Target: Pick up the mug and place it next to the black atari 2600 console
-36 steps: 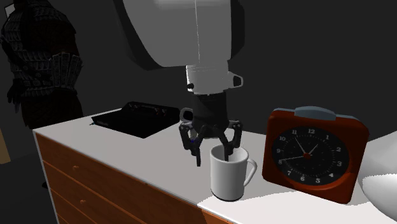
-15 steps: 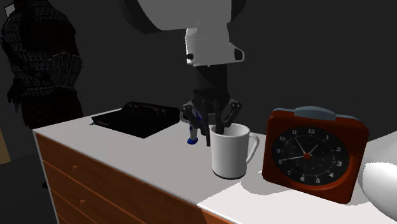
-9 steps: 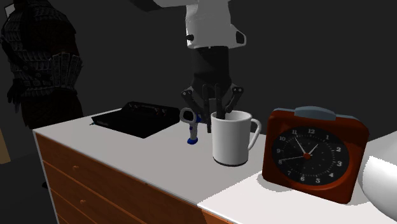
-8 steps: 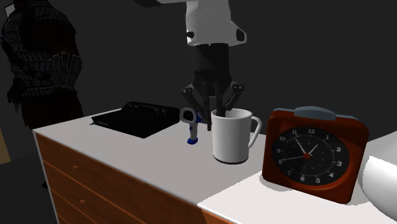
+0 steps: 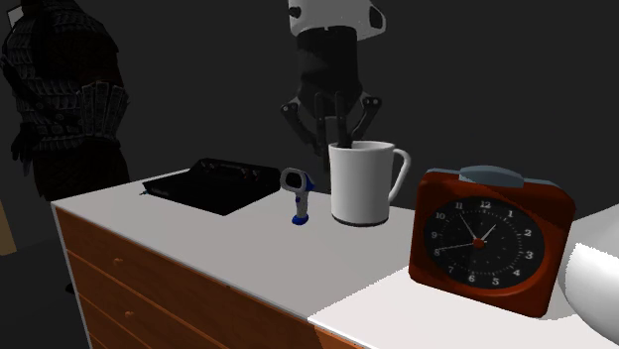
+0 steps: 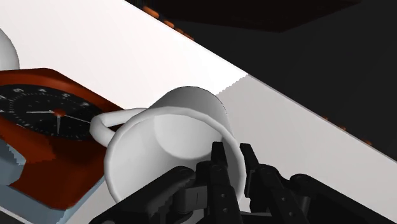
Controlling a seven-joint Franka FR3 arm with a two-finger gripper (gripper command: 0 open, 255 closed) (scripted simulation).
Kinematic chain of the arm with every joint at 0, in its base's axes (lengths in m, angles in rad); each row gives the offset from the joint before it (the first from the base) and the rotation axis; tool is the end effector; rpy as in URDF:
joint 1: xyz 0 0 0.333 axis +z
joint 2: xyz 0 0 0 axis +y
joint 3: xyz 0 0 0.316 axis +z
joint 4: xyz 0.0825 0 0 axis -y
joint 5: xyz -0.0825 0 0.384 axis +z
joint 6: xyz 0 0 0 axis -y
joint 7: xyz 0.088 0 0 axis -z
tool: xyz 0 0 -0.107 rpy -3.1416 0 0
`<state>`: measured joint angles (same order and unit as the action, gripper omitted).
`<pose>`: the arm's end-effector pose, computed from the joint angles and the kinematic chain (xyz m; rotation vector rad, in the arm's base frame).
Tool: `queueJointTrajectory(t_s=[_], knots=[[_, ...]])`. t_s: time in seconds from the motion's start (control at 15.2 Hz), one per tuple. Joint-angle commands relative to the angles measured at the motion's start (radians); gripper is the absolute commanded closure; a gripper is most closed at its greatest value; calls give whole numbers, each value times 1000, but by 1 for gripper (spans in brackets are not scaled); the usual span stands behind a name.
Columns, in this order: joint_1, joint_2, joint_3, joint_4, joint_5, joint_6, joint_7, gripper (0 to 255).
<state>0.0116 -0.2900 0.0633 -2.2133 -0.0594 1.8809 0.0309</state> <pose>0.4600 0.0317 0.4935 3.0632 0.0924 -0.0601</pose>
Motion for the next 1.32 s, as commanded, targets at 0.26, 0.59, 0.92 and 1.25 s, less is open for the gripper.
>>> queueJointTrajectory(t_s=[0.26, 0.59, 0.92, 1.25], knots=[[0, -8, -1, 72, 1, -80, -6, 255], [28, 102, 49, 186, 8, -90, 71, 255], [65, 253, 104, 345, -2, -104, 167, 255], [112, 422, 145, 542, -30, -142, 257, 255]])
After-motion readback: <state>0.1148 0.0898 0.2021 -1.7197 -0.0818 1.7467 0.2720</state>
